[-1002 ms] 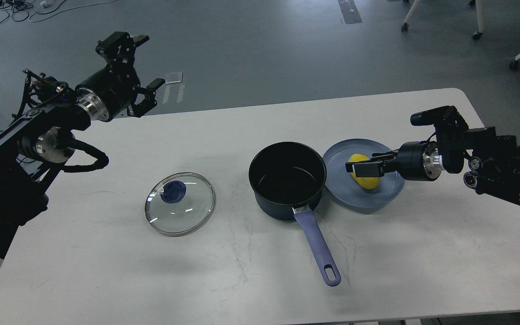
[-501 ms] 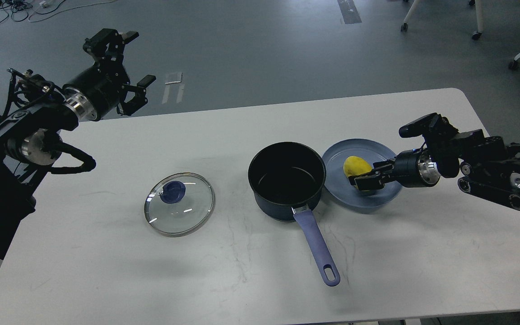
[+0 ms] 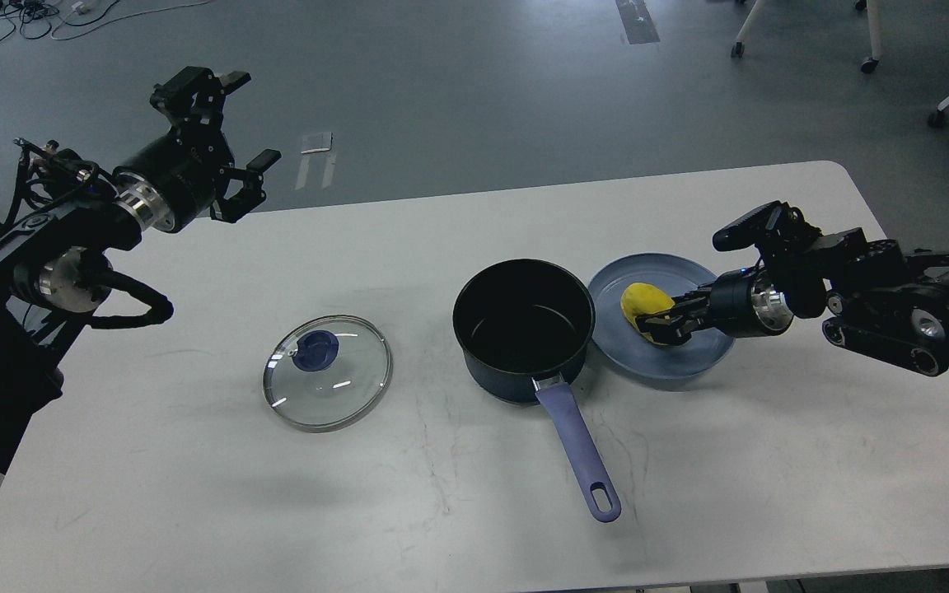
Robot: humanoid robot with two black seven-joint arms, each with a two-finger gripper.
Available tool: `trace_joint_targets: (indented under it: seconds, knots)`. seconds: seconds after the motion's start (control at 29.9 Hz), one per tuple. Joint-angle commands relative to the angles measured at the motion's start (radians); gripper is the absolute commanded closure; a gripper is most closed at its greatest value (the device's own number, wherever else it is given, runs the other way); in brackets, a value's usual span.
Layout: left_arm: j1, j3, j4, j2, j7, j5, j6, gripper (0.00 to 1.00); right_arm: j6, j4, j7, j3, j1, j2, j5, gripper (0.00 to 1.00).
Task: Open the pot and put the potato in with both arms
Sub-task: 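Grasp the potato with the right gripper and lift it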
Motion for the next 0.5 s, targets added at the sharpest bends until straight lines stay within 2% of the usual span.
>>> trace_joint_targets:
  seconds: [0.0, 0.23, 0.47]
  knots:
    - [0.001, 0.001, 0.000, 0.001, 0.000, 0.000, 0.000, 0.02, 0.008, -0.003, -0.001, -0.003, 0.005, 0.008, 0.000, 1.00]
    - [0.002, 0.003, 0.000, -0.002, 0.001, 0.000, -0.002, 0.02, -0.013, 0.009, -0.044, -0.003, 0.096, -0.004, 0.000, 1.00]
    - [-0.001, 0.003, 0.000, -0.004, 0.001, 0.000, -0.002, 0.02, -0.090, 0.017, -0.044, 0.009, 0.279, -0.008, 0.007, 1.00]
